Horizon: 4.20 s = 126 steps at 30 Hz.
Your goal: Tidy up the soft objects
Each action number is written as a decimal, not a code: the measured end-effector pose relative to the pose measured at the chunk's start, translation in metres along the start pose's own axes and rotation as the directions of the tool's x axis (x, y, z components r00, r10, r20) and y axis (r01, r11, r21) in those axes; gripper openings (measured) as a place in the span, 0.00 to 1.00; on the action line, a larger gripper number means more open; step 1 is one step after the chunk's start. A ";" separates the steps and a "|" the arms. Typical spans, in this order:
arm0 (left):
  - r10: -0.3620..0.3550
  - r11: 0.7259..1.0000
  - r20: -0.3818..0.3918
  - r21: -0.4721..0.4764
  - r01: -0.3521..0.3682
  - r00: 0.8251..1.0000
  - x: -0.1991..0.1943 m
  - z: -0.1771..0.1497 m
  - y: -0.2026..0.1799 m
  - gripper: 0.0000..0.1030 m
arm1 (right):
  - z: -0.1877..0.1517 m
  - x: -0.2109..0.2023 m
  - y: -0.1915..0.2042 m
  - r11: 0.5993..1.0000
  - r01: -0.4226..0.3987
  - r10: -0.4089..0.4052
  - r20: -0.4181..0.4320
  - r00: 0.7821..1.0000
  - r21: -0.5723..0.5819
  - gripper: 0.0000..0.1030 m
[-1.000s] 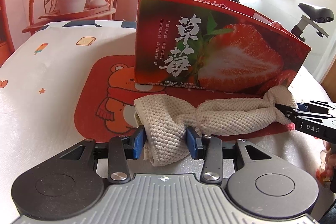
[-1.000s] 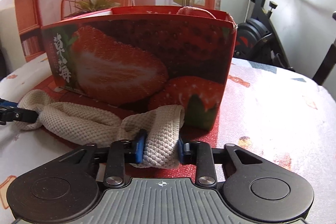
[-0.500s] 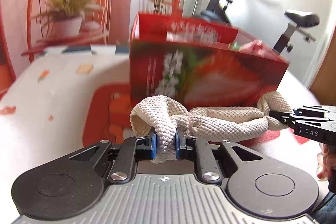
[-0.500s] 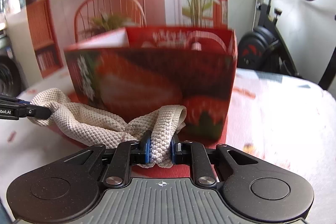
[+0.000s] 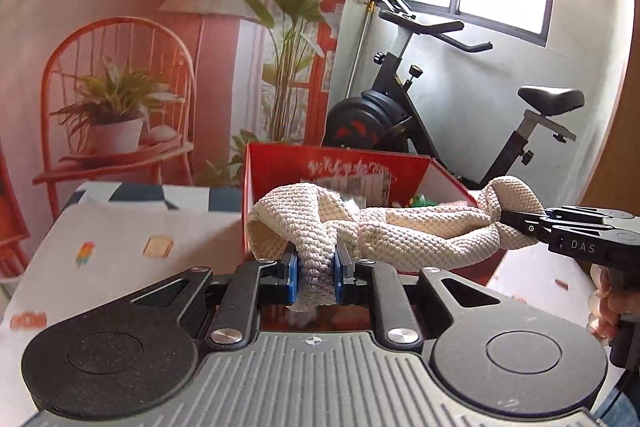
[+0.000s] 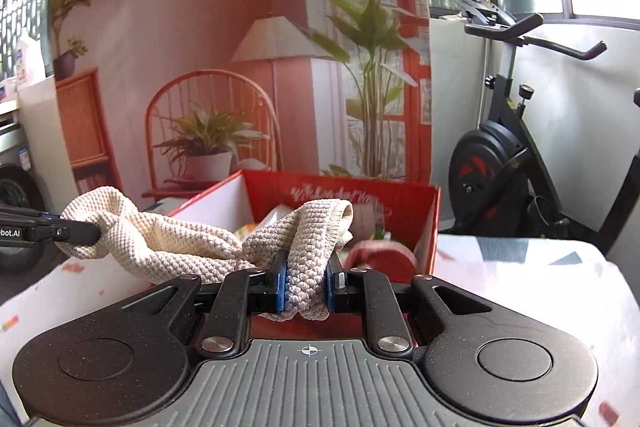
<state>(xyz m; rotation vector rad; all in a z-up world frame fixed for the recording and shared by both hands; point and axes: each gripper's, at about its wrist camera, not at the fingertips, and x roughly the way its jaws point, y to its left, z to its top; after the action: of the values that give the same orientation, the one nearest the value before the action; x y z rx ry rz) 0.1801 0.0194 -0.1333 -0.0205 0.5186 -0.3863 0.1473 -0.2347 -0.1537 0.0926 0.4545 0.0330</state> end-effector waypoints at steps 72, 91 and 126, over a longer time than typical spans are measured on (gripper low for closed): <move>0.063 0.996 -0.149 0.065 -0.054 0.987 0.058 0.059 -0.019 1.00 | 0.058 0.045 -0.003 0.983 0.176 -0.164 -0.175 0.971 0.054 0.99; 0.133 0.989 -0.019 0.065 -0.131 0.991 -0.026 0.073 -0.043 1.00 | 0.078 -0.045 0.009 0.956 0.232 -0.226 -0.052 0.973 0.182 1.00; 0.281 0.952 0.237 0.053 -0.301 0.930 -0.194 0.078 -0.092 1.00 | 0.099 -0.220 0.084 0.943 0.303 -0.315 0.079 0.946 0.138 1.00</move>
<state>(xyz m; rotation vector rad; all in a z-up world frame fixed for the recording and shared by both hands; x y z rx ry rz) 0.0309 -0.0016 0.0385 0.0972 0.2709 -0.1122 -0.0073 -0.1706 0.0389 0.1438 0.3663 -0.3091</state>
